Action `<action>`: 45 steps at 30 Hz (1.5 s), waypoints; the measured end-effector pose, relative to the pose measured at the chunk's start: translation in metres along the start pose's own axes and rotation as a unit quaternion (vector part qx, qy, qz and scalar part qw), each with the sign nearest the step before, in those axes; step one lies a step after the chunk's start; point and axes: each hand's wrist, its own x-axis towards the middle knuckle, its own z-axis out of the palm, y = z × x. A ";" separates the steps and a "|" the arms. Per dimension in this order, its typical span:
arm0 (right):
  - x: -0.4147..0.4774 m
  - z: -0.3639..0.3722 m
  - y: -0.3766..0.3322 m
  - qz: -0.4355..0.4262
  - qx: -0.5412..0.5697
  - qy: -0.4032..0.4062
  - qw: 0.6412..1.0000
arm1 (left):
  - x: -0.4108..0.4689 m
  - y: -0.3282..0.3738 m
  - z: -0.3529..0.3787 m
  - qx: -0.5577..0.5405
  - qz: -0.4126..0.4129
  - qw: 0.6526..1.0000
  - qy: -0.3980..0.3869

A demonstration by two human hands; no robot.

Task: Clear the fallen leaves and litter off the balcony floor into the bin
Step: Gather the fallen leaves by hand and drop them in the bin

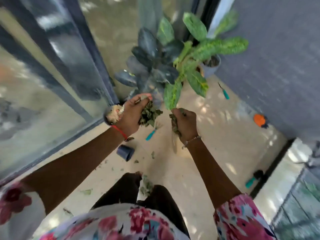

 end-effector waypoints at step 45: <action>-0.418 0.673 0.288 0.054 -0.423 -0.682 0.594 | -0.372 0.048 -0.673 -0.436 0.138 0.521 0.721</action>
